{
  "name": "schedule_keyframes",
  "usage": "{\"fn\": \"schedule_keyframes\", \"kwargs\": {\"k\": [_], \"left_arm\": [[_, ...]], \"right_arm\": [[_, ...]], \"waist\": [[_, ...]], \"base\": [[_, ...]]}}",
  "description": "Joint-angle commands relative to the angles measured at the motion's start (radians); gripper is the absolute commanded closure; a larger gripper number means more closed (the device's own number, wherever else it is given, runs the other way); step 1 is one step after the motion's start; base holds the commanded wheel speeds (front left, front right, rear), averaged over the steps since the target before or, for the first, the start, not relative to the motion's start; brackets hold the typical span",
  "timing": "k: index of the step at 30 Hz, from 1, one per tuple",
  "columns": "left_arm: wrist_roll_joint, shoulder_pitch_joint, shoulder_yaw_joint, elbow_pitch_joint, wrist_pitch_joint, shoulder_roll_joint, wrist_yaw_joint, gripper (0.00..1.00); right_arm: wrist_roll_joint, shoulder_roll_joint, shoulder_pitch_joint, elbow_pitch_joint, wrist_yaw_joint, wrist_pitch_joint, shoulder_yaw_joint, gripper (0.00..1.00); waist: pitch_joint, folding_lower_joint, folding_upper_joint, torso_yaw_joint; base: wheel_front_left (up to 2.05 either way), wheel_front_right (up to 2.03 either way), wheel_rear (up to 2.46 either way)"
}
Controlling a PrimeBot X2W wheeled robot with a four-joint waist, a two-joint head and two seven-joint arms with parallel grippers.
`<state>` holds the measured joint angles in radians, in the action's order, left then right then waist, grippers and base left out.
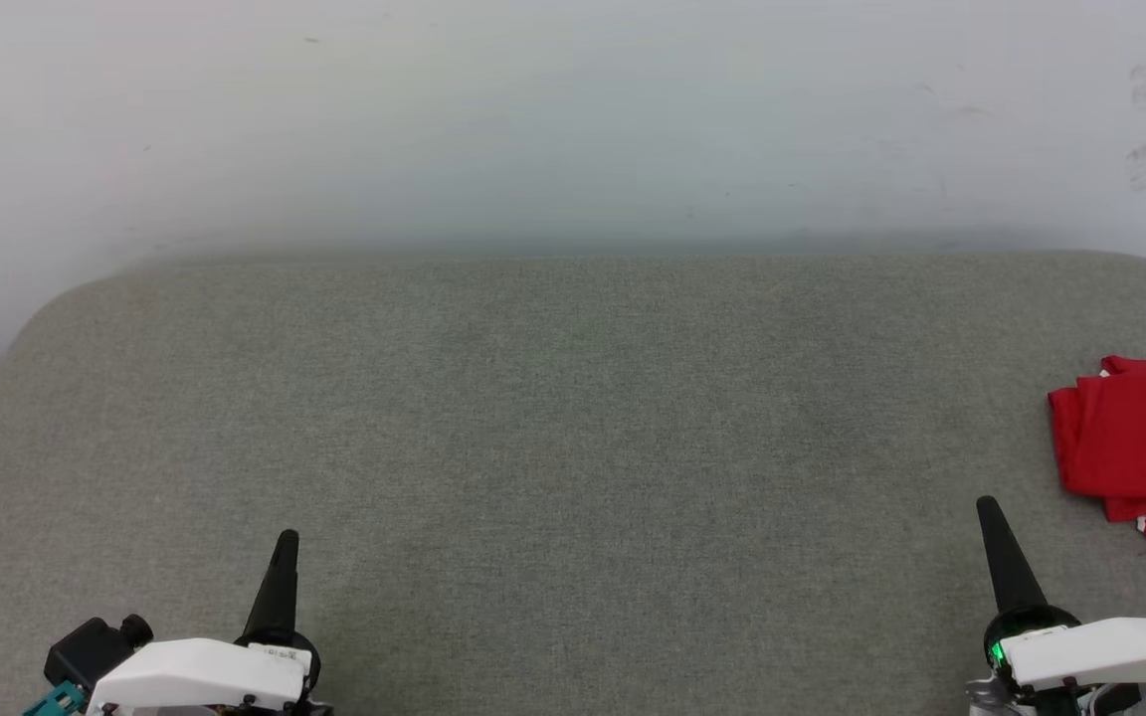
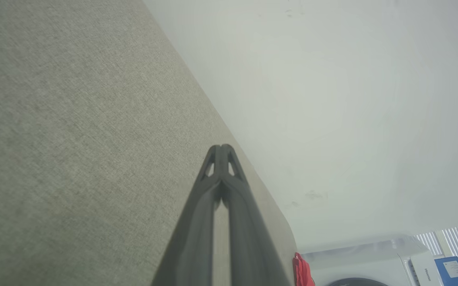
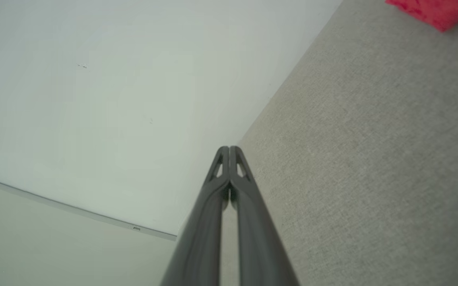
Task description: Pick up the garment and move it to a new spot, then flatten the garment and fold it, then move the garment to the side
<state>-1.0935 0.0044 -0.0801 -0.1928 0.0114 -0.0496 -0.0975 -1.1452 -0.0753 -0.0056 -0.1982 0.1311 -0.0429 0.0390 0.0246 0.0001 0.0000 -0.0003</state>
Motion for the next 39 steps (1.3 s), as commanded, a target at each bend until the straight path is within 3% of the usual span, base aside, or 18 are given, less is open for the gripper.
{"fn": "schedule_keyframes", "kwargs": {"k": [1,39], "left_arm": [[-0.023,-0.026,-0.006,0.006,-0.005,-0.001,-0.007,1.00],[-0.374,-0.094,-0.027,-0.037,-0.093,-0.001,-0.027,1.00]], "right_arm": [[-0.024,-0.007,-0.029,0.004,0.000,0.005,0.003,1.00],[-0.359,-0.002,-0.083,-0.031,0.000,0.095,0.031,1.00]], "waist": [[0.000,-0.0001,0.0000,0.000],[-0.018,-0.0001,0.0000,0.000]], "base": [[0.00,0.00,0.00],[0.00,0.00,0.00]]}}
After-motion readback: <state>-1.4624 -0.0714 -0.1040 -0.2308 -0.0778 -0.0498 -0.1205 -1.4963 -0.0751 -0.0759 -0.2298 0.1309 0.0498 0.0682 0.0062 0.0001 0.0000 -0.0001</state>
